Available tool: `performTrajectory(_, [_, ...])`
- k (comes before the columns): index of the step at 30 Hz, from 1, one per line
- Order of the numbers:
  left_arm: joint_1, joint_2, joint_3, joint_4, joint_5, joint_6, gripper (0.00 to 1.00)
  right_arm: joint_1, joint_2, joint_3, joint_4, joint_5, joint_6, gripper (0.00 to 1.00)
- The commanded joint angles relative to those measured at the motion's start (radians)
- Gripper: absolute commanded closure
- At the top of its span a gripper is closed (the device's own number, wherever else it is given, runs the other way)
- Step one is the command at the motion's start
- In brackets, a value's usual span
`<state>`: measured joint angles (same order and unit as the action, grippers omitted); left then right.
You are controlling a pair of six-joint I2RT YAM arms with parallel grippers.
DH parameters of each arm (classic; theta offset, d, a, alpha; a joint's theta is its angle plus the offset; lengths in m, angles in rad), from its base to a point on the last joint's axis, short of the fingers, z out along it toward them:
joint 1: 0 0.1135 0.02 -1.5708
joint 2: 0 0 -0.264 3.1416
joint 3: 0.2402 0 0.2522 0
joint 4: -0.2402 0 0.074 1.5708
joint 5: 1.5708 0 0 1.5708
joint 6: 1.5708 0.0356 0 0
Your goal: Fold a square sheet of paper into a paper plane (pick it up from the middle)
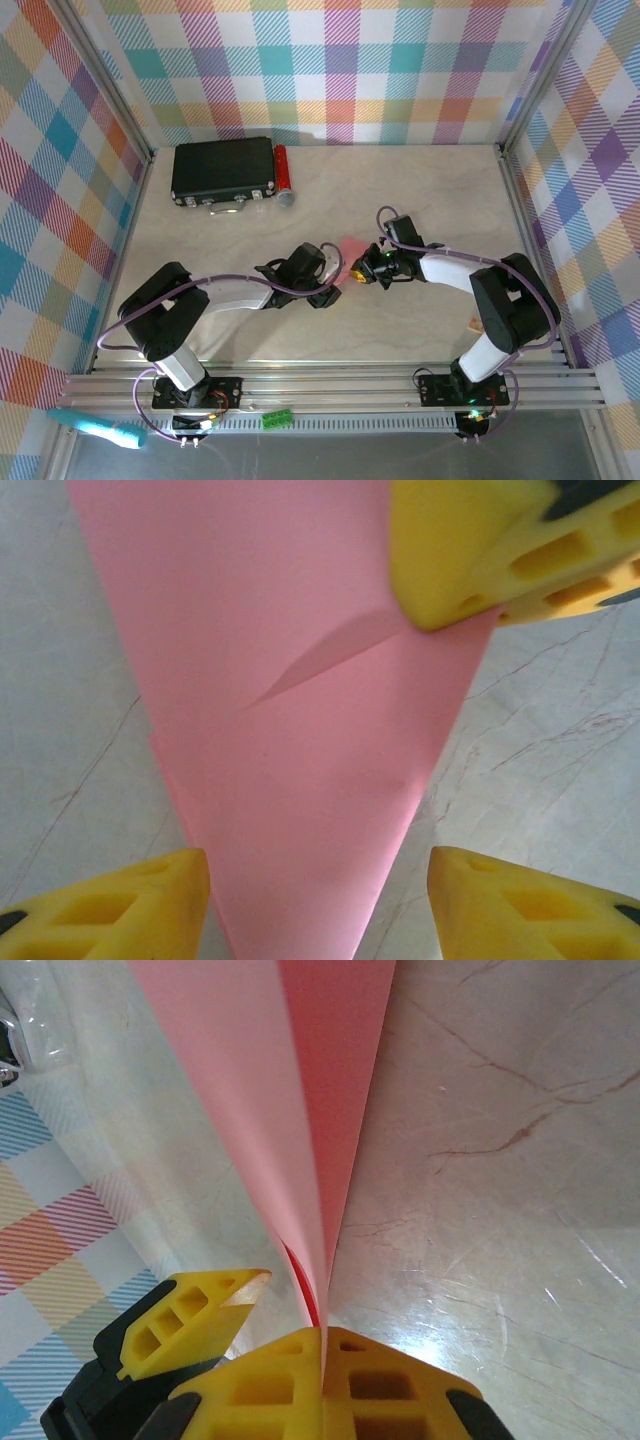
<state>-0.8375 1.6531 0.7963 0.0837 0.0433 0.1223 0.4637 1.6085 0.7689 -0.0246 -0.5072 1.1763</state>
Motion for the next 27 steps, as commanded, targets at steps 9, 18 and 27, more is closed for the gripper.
performTrajectory(9, [-0.032,0.038,0.005,0.085,-0.022,0.1,0.41,-0.023,-0.014,0.004,0.004,-0.043,0.03,0.94])
performTrajectory(18, [-0.042,0.076,0.011,0.103,-0.035,0.114,0.49,-0.029,-0.001,-0.005,0.023,-0.067,0.047,0.94])
performTrajectory(27, [-0.042,0.08,0.0,0.123,-0.048,0.11,0.62,-0.037,0.002,-0.012,0.018,-0.071,0.044,0.93])
